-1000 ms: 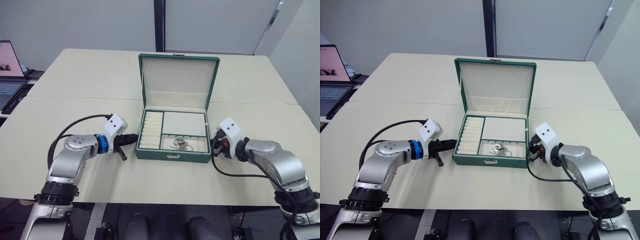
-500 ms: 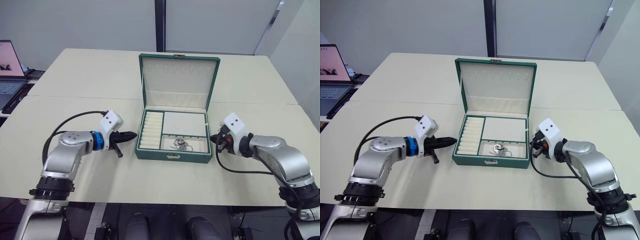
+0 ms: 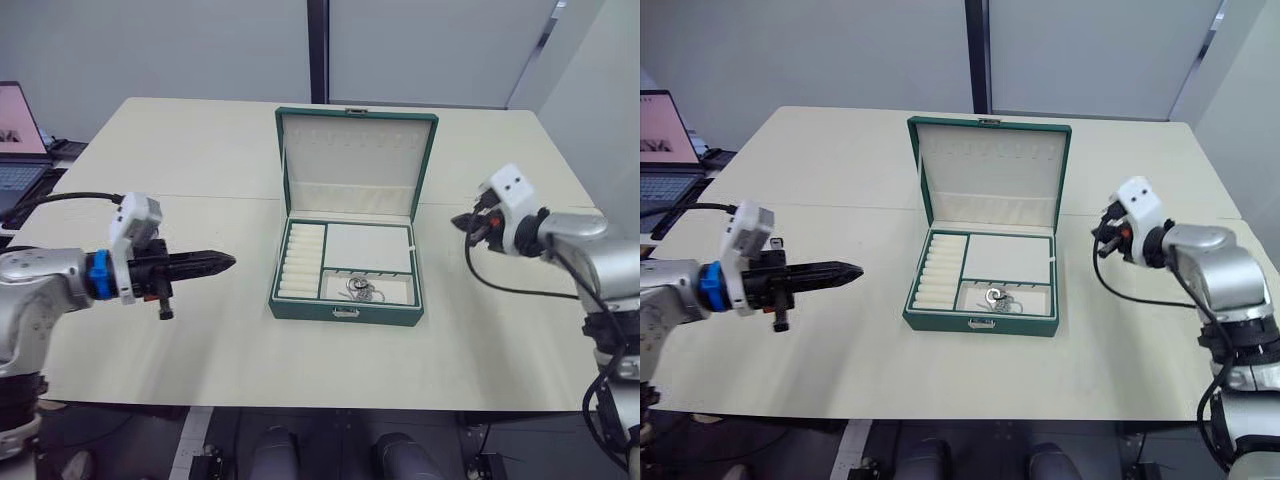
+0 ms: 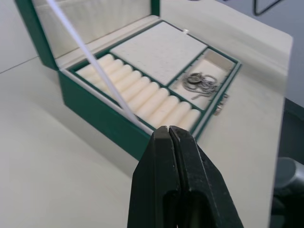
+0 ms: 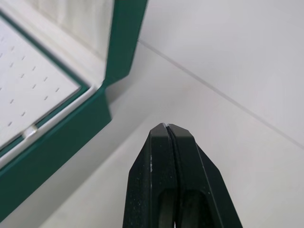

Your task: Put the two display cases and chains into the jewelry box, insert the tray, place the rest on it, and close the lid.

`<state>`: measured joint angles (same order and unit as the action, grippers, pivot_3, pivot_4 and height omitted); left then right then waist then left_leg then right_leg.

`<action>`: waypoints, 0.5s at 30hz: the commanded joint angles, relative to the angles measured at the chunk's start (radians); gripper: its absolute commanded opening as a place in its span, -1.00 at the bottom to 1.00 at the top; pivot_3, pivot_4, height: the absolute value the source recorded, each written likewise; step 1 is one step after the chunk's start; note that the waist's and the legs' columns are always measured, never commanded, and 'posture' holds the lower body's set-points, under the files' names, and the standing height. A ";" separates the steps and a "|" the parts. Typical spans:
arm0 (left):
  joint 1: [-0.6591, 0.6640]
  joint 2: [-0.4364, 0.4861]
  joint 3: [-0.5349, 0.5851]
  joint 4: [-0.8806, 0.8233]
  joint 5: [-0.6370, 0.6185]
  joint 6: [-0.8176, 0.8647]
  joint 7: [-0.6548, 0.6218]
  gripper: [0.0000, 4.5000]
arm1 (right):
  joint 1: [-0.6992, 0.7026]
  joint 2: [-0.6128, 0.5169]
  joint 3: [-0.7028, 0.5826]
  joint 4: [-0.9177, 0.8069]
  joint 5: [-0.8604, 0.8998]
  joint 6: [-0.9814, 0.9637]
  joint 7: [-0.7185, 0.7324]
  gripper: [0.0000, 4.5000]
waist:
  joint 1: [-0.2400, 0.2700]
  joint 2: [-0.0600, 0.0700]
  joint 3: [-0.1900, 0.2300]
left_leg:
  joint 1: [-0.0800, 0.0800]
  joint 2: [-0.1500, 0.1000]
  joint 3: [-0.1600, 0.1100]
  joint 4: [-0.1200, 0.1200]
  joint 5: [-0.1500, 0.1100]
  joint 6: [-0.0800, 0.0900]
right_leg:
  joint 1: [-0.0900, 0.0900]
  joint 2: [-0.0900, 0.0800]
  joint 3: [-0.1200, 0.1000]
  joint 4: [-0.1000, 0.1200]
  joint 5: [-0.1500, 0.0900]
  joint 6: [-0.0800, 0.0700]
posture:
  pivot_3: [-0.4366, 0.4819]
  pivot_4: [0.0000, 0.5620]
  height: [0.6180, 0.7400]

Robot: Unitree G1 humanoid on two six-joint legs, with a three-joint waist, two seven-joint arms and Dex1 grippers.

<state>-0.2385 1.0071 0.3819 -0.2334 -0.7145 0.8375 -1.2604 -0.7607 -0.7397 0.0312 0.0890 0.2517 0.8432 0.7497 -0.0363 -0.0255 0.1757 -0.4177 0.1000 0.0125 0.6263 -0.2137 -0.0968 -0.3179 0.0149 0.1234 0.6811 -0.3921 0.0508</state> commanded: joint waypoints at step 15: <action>0.305 0.082 0.358 -0.122 -0.106 0.038 -0.050 -1.00 | -0.545 0.146 0.074 0.852 -0.205 -0.552 0.120 -0.99 | -0.028 0.003 0.002 | 0.001 0.000 0.001 0.000 0.001 -0.001 | -0.001 0.000 0.000 0.000 0.000 0.000 | -0.05 -0.47 1.00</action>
<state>0.0649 1.0837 0.6969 -0.3490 -0.8222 0.8983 -1.3161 -1.2538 -0.5958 0.1132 0.9147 0.0574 0.3463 0.8581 -0.0647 -0.0228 0.1779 -0.4171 0.1004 0.0134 0.6256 -0.2129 -0.0982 -0.3187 0.0145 0.1237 0.6811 -0.3921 0.0506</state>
